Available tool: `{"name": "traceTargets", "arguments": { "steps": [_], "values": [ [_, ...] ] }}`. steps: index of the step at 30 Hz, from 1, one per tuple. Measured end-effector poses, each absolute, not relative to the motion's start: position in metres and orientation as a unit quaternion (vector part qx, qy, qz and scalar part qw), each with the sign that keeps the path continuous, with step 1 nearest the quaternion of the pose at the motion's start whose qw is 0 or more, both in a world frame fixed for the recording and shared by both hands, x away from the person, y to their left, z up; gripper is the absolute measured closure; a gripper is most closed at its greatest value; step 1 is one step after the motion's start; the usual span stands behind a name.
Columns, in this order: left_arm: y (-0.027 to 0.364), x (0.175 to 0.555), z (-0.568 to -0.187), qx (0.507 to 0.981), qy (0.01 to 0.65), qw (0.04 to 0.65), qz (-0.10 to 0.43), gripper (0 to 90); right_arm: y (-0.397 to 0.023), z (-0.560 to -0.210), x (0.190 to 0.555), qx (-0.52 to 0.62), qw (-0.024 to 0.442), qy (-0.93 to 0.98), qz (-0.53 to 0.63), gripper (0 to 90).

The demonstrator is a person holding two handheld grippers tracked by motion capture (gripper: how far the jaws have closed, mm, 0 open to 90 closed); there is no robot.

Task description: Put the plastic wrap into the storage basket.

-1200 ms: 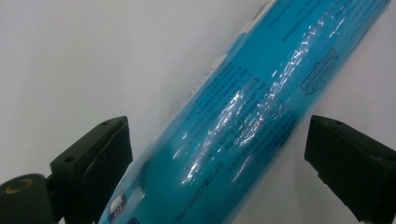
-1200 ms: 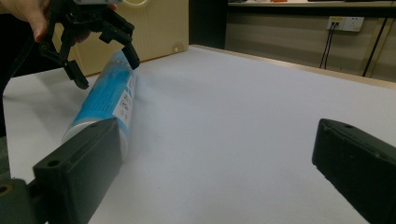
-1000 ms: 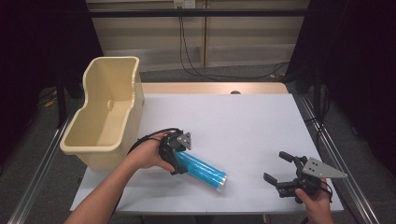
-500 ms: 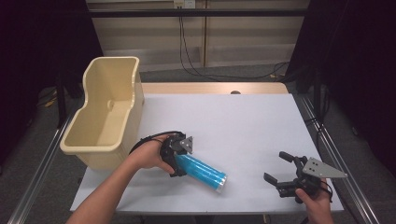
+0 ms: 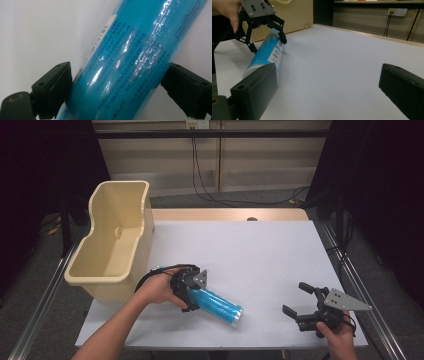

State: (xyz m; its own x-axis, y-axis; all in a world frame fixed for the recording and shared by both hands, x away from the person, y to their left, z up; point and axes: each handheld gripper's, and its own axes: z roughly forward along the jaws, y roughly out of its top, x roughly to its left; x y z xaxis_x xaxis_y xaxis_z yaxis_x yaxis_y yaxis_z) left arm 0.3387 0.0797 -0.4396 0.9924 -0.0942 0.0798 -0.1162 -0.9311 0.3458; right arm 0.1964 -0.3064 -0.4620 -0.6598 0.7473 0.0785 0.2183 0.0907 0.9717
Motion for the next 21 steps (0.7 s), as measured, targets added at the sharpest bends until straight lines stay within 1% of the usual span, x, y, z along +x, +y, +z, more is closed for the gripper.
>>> {"name": "traceTargets", "arguments": {
  "steps": [3, 4, 8, 12, 16, 18, 21],
  "values": [
    [0.077, 0.337, -0.438, 0.985, -0.057, 0.162, 0.024, 13.0, -0.307, -0.462, 0.196, 0.343, 0.229, 0.702, 0.581, 1.6],
    [0.075, 0.337, -0.437, 0.985, -0.054, 0.161, 0.028, 13.8, -0.307, -0.462, 0.196, 0.342, 0.228, 0.703, 0.58, 1.7],
    [0.073, 0.335, -0.435, 0.988, -0.039, 0.146, 0.018, 15.9, -0.307, -0.462, 0.196, 0.343, 0.228, 0.702, 0.581, 1.7],
    [0.07, 0.335, -0.431, 0.99, -0.023, 0.137, 0.015, 21.7, -0.308, -0.462, 0.196, 0.346, 0.228, 0.7, 0.581, 1.7],
    [0.071, 0.335, -0.427, 0.989, 0.025, 0.146, -0.008, 29.0, -0.308, -0.462, 0.197, 0.345, 0.229, 0.7, 0.581, 1.7],
    [0.07, 0.337, -0.426, 0.988, 0.045, 0.144, -0.023, 30.2, -0.308, -0.462, 0.197, 0.345, 0.229, 0.7, 0.582, 1.7],
    [0.069, 0.337, -0.426, 0.988, 0.053, 0.142, -0.027, 30.1, -0.308, -0.462, 0.197, 0.346, 0.228, 0.7, 0.582, 1.7]
  ]
}}
